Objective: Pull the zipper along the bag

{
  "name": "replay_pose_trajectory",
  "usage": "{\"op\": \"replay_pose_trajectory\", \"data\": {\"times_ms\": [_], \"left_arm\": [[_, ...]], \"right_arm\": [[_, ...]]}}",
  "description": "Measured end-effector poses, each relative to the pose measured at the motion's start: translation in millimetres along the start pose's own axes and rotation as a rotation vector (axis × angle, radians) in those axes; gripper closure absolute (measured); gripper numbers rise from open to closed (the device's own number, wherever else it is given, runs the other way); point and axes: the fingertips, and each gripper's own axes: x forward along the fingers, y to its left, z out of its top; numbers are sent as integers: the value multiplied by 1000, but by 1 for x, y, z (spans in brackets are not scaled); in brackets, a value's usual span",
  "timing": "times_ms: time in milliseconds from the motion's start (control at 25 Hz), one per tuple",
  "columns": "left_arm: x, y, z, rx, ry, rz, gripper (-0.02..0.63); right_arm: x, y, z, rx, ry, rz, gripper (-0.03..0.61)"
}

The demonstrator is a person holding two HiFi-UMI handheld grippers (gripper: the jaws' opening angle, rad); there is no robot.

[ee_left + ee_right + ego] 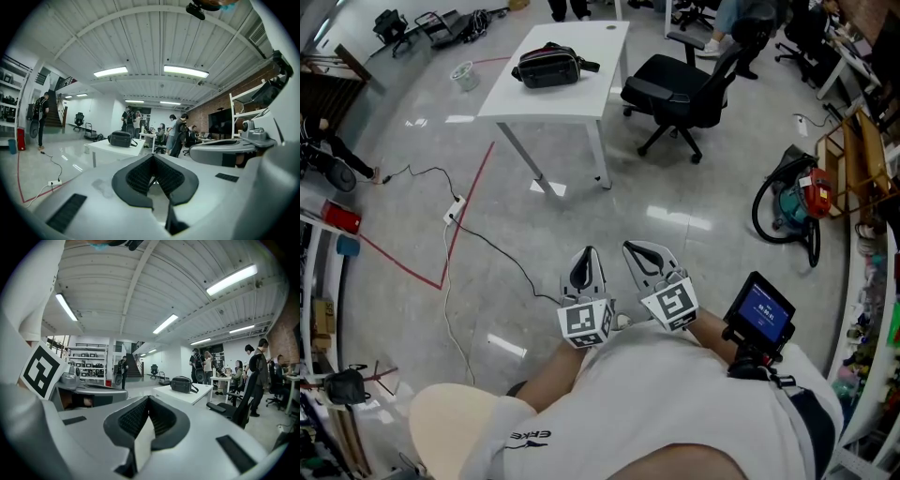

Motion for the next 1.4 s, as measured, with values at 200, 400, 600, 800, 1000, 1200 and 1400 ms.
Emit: {"op": "replay_pose_trajectory", "data": {"times_ms": [200, 400, 600, 800, 1000, 1200, 1400], "left_arm": [[-5, 14, -5, -18, 0, -9, 611], [-2, 23, -5, -30, 1, -13, 611], [20, 35, 0, -30, -3, -1, 611], [56, 41, 8, -25, -10, 7, 611], [100, 46, 24, -18, -22, 15, 611], [149, 48, 37, -19, -26, 38, 611], [189, 49, 42, -27, -19, 69, 611]], "right_arm": [[9, 11, -1, 9, 7, -26, 575], [20, 15, 3, -2, 10, -21, 575], [41, 0, 10, -1, 0, -19, 574], [65, -29, 17, -5, -13, -11, 575], [95, -64, 29, -15, -23, 5, 574], [125, -106, 36, -10, -23, 26, 574], [149, -141, 36, -4, -20, 58, 575]]}}
